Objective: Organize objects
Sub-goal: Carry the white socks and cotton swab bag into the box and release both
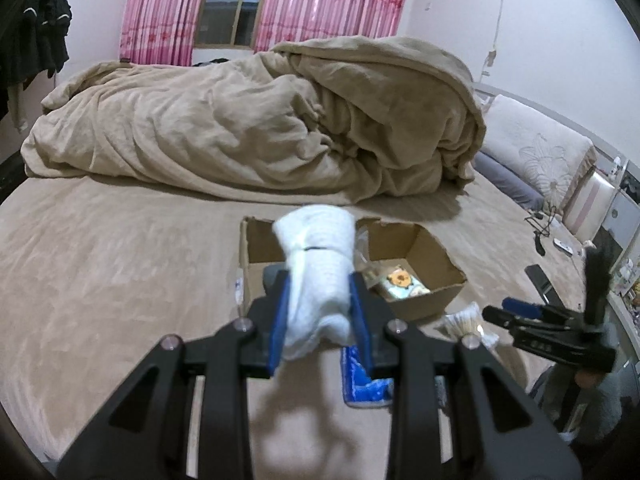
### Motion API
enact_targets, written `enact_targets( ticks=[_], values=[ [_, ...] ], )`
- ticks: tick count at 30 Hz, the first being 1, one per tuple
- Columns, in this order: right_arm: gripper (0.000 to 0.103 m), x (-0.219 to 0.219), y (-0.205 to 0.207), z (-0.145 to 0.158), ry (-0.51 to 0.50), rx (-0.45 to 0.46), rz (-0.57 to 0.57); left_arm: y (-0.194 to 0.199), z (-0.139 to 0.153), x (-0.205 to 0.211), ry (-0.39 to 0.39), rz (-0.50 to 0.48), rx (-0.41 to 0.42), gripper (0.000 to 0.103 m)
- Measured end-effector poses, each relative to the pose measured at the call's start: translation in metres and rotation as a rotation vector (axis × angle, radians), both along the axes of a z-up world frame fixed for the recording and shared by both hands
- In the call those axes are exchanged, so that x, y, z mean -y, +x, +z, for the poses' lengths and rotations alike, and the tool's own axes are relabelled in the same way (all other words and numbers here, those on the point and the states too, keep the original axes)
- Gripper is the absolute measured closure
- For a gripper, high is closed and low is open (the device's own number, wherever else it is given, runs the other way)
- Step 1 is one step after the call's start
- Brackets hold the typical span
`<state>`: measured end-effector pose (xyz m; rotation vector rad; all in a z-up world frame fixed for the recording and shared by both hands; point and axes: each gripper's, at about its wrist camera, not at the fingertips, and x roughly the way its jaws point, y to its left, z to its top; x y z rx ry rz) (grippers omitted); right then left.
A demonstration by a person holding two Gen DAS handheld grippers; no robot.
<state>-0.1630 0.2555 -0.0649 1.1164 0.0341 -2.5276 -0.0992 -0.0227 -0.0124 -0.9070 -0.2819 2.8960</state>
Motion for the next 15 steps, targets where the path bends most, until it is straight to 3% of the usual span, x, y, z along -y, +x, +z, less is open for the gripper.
enact_targets(
  ticks=[7, 12, 15],
  values=[
    [0.045, 0.01, -0.003, -0.025, 0.016, 0.081, 0.064, 0.01, 0.003, -0.004, 0.001, -0.005, -0.003, 0.073],
    [0.044, 0.024, -0.006, -0.044, 0.125, 0.055, 0.063, 0.017, 0.006, -0.004, 0.003, -0.003, -0.003, 0.073],
    [0.055, 0.023, -0.008, -0.046, 0.123, 0.056, 0.065, 0.021, 0.007, -0.003, 0.007, -0.004, -0.006, 0.073]
  ],
)
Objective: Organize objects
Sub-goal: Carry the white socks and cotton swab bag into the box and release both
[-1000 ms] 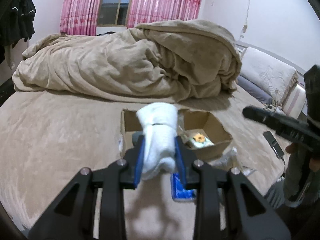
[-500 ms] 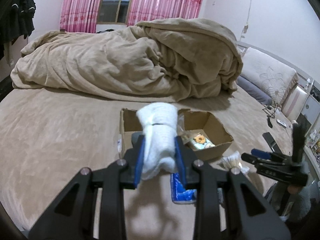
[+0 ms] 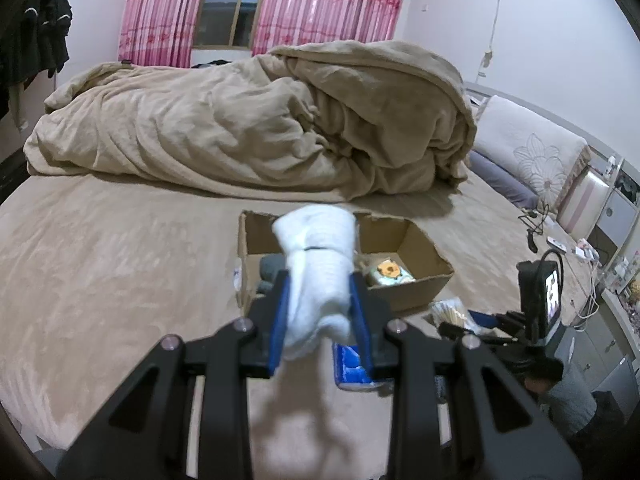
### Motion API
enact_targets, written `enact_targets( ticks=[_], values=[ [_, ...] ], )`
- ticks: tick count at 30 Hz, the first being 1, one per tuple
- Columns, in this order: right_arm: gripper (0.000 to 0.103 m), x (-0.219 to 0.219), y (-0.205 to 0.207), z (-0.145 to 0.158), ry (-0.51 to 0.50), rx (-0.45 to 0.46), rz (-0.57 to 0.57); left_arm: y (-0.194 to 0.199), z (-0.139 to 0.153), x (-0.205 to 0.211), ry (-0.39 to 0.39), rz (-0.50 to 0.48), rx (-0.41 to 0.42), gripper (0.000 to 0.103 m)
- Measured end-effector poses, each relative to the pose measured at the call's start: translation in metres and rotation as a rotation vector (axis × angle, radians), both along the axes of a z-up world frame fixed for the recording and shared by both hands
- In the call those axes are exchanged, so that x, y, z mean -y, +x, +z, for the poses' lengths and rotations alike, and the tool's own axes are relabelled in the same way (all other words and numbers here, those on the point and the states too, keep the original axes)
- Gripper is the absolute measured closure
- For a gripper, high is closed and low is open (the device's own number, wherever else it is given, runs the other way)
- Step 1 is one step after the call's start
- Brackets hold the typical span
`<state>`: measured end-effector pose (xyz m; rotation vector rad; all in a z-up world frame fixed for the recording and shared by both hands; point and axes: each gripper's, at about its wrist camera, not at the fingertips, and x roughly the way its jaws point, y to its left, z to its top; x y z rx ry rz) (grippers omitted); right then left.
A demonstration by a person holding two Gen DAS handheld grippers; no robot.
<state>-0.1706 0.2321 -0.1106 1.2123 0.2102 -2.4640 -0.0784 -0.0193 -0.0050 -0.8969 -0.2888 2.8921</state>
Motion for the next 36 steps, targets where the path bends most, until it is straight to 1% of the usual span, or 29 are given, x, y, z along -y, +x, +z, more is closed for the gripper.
enact_targets(
  ticks=[1, 2, 3, 6, 9, 12, 17, 19, 22, 25, 28, 32, 36],
  values=[
    [0.061, -0.002, 0.0, 0.001, -0.016, -0.001, 0.004, 0.0, 0.0, 0.0, 0.002, 0.0, -0.001, 0.073],
    [0.063, -0.004, 0.001, 0.003, -0.044, -0.004, 0.006, 0.001, 0.001, -0.001, 0.003, -0.001, -0.004, 0.073],
    [0.063, -0.007, 0.001, 0.005, -0.073, -0.001, 0.013, 0.001, 0.001, -0.001, 0.003, -0.001, -0.005, 0.073],
    [0.063, -0.011, 0.002, 0.012, -0.103, -0.005, 0.015, 0.002, 0.004, -0.001, 0.002, 0.0, -0.011, 0.073],
    [0.063, -0.018, 0.009, 0.034, -0.15, -0.035, 0.016, 0.005, 0.009, 0.0, -0.002, 0.002, -0.025, 0.073],
    [0.063, -0.022, 0.015, 0.065, -0.195, -0.083, 0.03, 0.006, 0.017, 0.0, -0.004, 0.004, -0.04, 0.073],
    [0.063, -0.011, 0.026, 0.113, -0.26, -0.163, 0.083, -0.002, 0.026, -0.006, -0.012, -0.01, -0.058, 0.073],
    [0.063, -0.005, 0.025, 0.127, -0.275, -0.196, 0.101, -0.007, 0.029, -0.008, -0.009, -0.015, -0.062, 0.073],
    [0.062, 0.004, 0.015, 0.138, -0.284, -0.221, 0.11, -0.019, 0.032, -0.011, -0.011, -0.018, -0.063, 0.073],
    [0.062, 0.008, 0.002, 0.143, -0.291, -0.227, 0.114, -0.033, 0.031, -0.011, -0.019, -0.02, -0.059, 0.073],
    [0.062, 0.017, -0.02, 0.14, -0.28, -0.217, 0.115, -0.053, 0.024, -0.011, -0.023, -0.025, -0.035, 0.073],
    [0.062, 0.034, -0.049, 0.122, -0.247, -0.181, 0.114, -0.081, 0.005, -0.012, -0.024, -0.032, 0.014, 0.073],
    [0.062, 0.049, -0.064, 0.101, -0.216, -0.149, 0.117, -0.107, -0.019, -0.015, -0.021, -0.038, 0.073, 0.073]
  ],
)
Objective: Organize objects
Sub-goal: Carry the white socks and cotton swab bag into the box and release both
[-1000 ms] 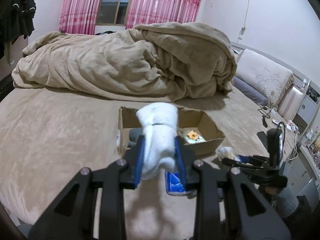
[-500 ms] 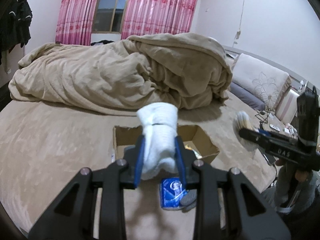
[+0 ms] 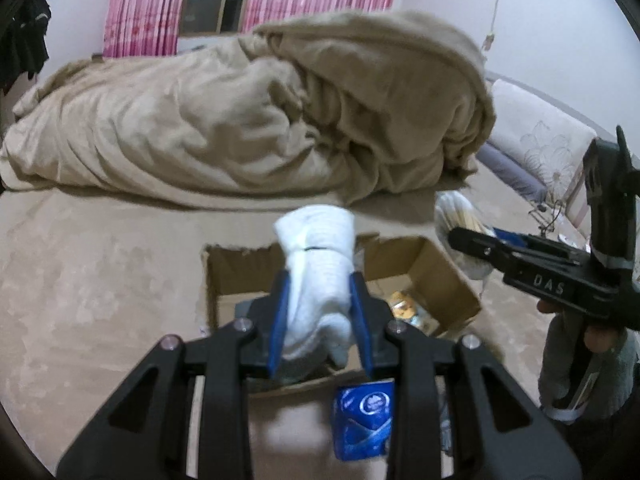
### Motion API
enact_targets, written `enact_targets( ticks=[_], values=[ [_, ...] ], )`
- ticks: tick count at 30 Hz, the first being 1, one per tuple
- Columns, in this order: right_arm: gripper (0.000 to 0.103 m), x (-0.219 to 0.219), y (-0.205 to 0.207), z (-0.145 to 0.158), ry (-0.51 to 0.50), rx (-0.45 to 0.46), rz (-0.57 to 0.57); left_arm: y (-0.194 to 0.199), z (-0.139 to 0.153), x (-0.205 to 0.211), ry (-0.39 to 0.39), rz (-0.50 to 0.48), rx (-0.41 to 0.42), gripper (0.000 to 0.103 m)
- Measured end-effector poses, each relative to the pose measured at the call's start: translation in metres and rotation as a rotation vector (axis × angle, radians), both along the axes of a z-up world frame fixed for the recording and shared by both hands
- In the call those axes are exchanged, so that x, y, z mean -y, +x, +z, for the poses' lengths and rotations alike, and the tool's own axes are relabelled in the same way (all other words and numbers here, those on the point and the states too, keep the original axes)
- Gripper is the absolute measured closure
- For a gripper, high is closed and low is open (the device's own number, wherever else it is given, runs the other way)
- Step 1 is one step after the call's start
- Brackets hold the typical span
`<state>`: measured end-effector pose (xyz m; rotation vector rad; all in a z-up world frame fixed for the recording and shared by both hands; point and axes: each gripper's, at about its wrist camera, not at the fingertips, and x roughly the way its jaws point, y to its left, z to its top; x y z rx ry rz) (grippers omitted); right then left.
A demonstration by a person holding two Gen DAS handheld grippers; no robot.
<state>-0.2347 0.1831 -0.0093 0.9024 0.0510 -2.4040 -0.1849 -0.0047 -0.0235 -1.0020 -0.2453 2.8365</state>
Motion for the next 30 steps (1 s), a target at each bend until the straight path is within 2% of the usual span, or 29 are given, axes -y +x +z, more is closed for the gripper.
enact_targets(
  ticks=[4, 7, 10, 13, 17, 21, 22, 24, 30],
  values=[
    [0.062, 0.01, -0.007, -0.022, 0.041, 0.028, 0.005, -0.019, -0.019, -0.005, -0.02, -0.019, 0.042, 0.073],
    [0.061, 0.014, -0.014, -0.036, 0.062, 0.053, 0.0, -0.029, -0.034, -0.003, -0.002, -0.015, 0.083, 0.072],
    [0.06, 0.016, -0.014, -0.041, 0.074, 0.048, 0.006, -0.035, -0.048, -0.005, -0.005, -0.03, 0.125, 0.07],
    [0.057, 0.017, -0.014, -0.045, 0.073, 0.055, 0.013, -0.035, -0.05, -0.004, 0.002, -0.029, 0.132, 0.068],
    [0.042, 0.016, -0.011, -0.042, 0.06, 0.033, 0.008, -0.029, -0.044, -0.001, 0.011, -0.013, 0.128, 0.059],
    [0.041, 0.008, -0.005, -0.028, 0.024, 0.013, -0.003, -0.014, -0.033, 0.003, 0.032, 0.001, 0.101, 0.049],
    [0.041, 0.007, -0.003, -0.024, 0.019, 0.007, -0.004, -0.009, -0.029, 0.003, 0.035, 0.005, 0.092, 0.04],
    [0.04, 0.003, 0.004, -0.014, 0.006, -0.005, -0.003, 0.001, -0.021, 0.005, 0.044, 0.018, 0.075, 0.03],
    [0.04, -0.006, 0.038, 0.013, -0.024, -0.04, 0.017, 0.038, 0.01, 0.007, 0.04, 0.04, 0.013, 0.025]
  ],
)
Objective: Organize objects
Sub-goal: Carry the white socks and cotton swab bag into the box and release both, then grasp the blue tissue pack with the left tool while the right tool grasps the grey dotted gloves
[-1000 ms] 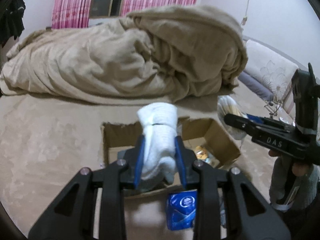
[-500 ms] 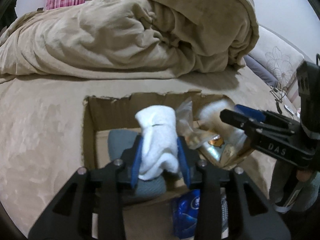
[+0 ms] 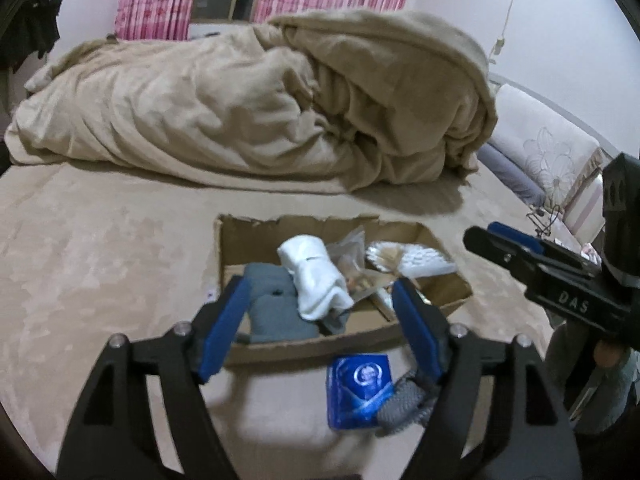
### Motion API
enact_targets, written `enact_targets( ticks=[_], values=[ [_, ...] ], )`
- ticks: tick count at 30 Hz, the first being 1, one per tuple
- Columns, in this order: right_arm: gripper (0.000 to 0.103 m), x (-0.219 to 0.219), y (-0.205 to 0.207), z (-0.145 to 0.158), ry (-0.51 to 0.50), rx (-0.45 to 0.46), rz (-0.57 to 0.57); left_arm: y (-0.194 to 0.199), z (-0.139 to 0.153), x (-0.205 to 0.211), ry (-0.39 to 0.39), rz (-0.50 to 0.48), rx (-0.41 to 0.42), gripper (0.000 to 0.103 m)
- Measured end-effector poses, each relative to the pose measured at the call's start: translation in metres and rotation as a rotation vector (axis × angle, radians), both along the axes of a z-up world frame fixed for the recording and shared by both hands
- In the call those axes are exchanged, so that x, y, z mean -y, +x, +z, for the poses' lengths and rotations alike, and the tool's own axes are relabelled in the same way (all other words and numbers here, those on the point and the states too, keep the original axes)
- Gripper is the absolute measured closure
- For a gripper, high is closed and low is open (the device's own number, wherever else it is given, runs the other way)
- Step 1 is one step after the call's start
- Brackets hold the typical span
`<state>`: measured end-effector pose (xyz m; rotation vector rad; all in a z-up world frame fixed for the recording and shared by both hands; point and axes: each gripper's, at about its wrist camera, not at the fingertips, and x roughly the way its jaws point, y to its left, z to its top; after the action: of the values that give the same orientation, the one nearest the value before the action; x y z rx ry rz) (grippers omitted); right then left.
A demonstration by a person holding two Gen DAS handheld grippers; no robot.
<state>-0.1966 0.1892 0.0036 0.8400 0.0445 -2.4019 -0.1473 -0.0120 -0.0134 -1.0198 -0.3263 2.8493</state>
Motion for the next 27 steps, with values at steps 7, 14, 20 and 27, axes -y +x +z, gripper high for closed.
enact_targets(
  ticks=[7, 14, 20, 27],
  values=[
    [0.033, -0.011, 0.043, 0.026, -0.018, -0.046, 0.029, 0.043, 0.023, 0.0, 0.014, 0.016, -0.048, 0.015],
    [0.019, -0.019, 0.071, 0.036, -0.041, -0.05, 0.045, 0.079, 0.029, -0.002, -0.011, 0.051, -0.064, 0.008],
    [0.019, -0.029, 0.079, 0.022, -0.046, -0.022, 0.033, 0.088, 0.009, 0.0, -0.026, 0.068, -0.016, 0.007],
    [0.019, -0.027, 0.076, -0.013, 0.008, 0.041, 0.031, 0.08, -0.027, 0.003, -0.003, 0.066, 0.065, 0.007]
  ],
)
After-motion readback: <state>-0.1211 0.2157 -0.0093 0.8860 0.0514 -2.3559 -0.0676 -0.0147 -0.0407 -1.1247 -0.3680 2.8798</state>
